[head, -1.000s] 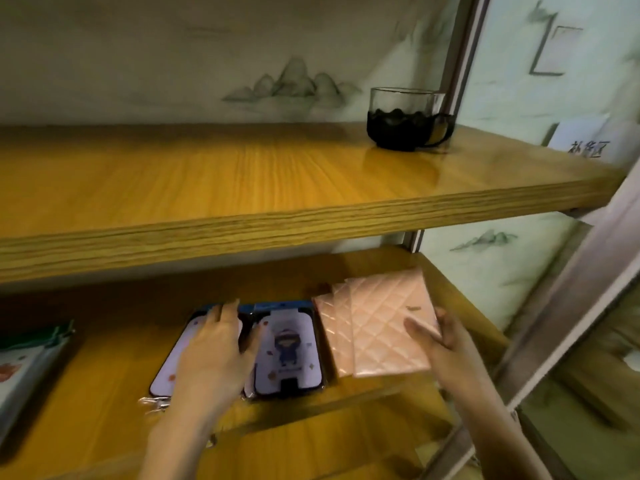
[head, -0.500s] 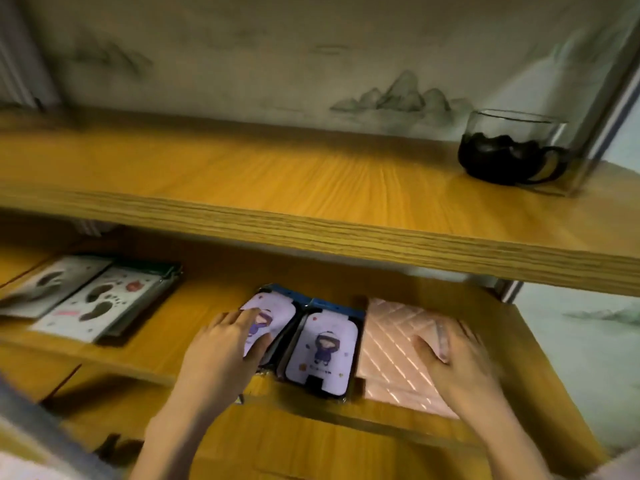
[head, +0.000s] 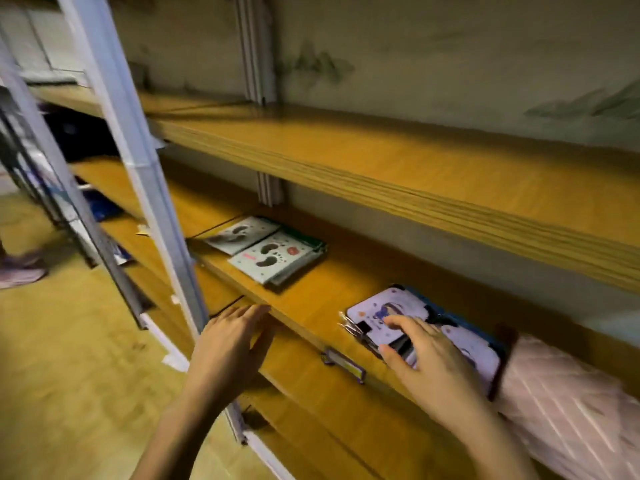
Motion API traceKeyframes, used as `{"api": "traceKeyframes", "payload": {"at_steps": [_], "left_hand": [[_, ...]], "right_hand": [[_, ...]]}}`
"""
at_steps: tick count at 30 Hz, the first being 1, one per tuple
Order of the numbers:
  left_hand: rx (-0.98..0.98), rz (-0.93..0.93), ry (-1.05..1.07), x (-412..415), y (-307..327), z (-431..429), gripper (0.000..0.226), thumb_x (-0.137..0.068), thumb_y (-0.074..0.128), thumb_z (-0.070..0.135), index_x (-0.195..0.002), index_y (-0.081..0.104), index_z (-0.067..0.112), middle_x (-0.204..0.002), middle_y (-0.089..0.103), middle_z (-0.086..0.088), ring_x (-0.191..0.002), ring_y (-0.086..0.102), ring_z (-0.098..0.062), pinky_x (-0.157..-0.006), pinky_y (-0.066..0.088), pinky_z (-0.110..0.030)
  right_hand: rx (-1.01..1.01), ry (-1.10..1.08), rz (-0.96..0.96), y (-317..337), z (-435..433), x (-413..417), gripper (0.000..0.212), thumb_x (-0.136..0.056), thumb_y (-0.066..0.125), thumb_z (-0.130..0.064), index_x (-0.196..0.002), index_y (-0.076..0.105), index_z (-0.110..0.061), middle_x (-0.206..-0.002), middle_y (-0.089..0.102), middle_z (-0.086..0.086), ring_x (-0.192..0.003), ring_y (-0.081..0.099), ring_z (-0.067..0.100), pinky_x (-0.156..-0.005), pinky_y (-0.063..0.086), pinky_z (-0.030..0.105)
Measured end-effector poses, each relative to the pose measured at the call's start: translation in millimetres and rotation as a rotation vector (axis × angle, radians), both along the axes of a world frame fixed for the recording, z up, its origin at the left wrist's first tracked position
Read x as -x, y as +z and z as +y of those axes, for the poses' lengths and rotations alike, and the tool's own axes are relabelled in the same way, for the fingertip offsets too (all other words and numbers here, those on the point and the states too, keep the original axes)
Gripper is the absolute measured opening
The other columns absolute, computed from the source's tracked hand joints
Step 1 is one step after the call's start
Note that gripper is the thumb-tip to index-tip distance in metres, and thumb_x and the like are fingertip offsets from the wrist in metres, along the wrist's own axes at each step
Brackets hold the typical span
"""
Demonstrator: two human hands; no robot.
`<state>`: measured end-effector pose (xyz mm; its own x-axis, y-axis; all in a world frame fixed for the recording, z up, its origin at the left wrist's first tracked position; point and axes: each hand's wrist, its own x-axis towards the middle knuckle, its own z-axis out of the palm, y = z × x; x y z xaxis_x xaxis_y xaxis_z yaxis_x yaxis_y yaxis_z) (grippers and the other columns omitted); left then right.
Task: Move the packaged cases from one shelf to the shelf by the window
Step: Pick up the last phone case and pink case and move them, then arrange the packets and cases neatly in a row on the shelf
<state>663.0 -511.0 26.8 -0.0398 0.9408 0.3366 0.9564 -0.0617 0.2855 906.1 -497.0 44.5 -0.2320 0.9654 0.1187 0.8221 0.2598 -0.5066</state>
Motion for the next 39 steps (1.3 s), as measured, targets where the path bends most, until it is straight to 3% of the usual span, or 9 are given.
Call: {"api": "traceKeyframes", "payload": {"at_steps": [3, 7, 14, 18, 24, 28, 31, 35, 39], "left_hand": [[-0.019, -0.049, 0.026, 29, 0, 0, 0.034, -0.088, 0.054, 0.029, -0.121, 0.056, 0.022, -0.116, 0.065, 0.001, -0.107, 0.059, -0.018, -0.082, 0.049, -0.031], [-0.017, -0.09, 0.024, 72, -10, 14, 0.036, -0.088, 0.054, 0.031, -0.123, 0.054, 0.024, -0.117, 0.064, 0.003, -0.107, 0.058, -0.014, -0.082, 0.049, -0.026], [0.047, -0.166, -0.072, 164, -24, 57, 0.033, -0.089, 0.05, 0.037, -0.119, 0.055, 0.024, -0.112, 0.064, 0.006, -0.103, 0.057, -0.012, -0.082, 0.049, -0.025], [0.129, -0.328, -0.131, 191, -31, 89, 0.028, -0.089, 0.049, 0.037, -0.112, 0.057, 0.023, -0.103, 0.063, 0.007, -0.092, 0.058, -0.01, -0.075, 0.05, -0.025], [0.17, -0.473, -0.314, 188, -27, 134, 0.031, -0.09, 0.049, 0.034, -0.117, 0.054, 0.021, -0.109, 0.061, 0.004, -0.095, 0.057, -0.008, -0.082, 0.051, -0.028], [0.216, -0.481, -0.394, 166, -22, 169, 0.041, -0.091, 0.047, 0.034, -0.13, 0.045, 0.02, -0.128, 0.053, 0.003, -0.119, 0.048, -0.011, -0.1, 0.043, -0.031], [0.291, -0.426, -0.418, 146, -18, 197, 0.04, -0.091, 0.048, 0.032, -0.128, 0.044, 0.017, -0.115, 0.057, 0.003, -0.107, 0.053, -0.011, -0.087, 0.045, -0.023], [0.393, -0.271, -0.403, 130, -26, 230, 0.044, -0.09, 0.047, 0.038, -0.127, 0.039, 0.016, -0.112, 0.064, -0.007, -0.099, 0.062, -0.021, -0.085, 0.052, -0.03], [0.418, -0.329, -0.378, 125, -32, 241, 0.047, -0.091, 0.048, 0.037, -0.13, 0.035, 0.013, -0.102, 0.066, -0.005, -0.091, 0.064, -0.019, -0.076, 0.047, -0.023]], "right_hand": [[0.011, 0.075, 0.0, 0, 10, 31, 0.041, -0.092, 0.044, -0.043, -0.132, 0.039, -0.035, -0.136, 0.046, -0.014, -0.122, 0.043, 0.006, -0.095, 0.042, 0.024], [0.06, 0.076, 0.02, -3, 29, 73, 0.04, -0.091, 0.046, -0.043, -0.13, 0.041, -0.034, -0.132, 0.048, -0.014, -0.117, 0.047, 0.006, -0.093, 0.046, 0.023], [0.131, -0.08, 0.098, -19, 64, 167, 0.038, -0.09, 0.049, -0.041, -0.127, 0.043, -0.035, -0.129, 0.051, -0.013, -0.117, 0.048, 0.007, -0.089, 0.046, 0.021], [0.179, -0.217, 0.168, -31, 77, 205, 0.038, -0.089, 0.049, -0.04, -0.127, 0.043, -0.035, -0.127, 0.052, -0.012, -0.118, 0.048, 0.009, -0.091, 0.047, 0.028], [0.248, -0.362, 0.28, -34, 91, 227, 0.04, -0.09, 0.052, -0.035, -0.129, 0.043, -0.03, -0.126, 0.055, -0.008, -0.117, 0.05, 0.01, -0.098, 0.044, 0.032], [0.277, -0.469, 0.388, -34, 110, 228, 0.048, -0.09, 0.052, -0.033, -0.135, 0.039, -0.023, -0.133, 0.051, -0.003, -0.117, 0.049, 0.011, -0.095, 0.04, 0.028], [0.316, -0.55, 0.484, -35, 126, 227, 0.056, -0.09, 0.052, -0.033, -0.141, 0.031, -0.021, -0.141, 0.044, -0.001, -0.126, 0.044, 0.015, -0.099, 0.038, 0.032], [0.361, -0.573, 0.568, -38, 147, 229, 0.063, -0.09, 0.053, -0.033, -0.144, 0.024, -0.02, -0.146, 0.038, 0.001, -0.13, 0.04, 0.017, -0.101, 0.038, 0.033], [0.374, -0.558, 0.595, -43, 161, 232, 0.062, -0.091, 0.053, -0.029, -0.145, 0.023, -0.021, -0.146, 0.038, 0.003, -0.13, 0.041, 0.019, -0.093, 0.041, 0.029]]}}
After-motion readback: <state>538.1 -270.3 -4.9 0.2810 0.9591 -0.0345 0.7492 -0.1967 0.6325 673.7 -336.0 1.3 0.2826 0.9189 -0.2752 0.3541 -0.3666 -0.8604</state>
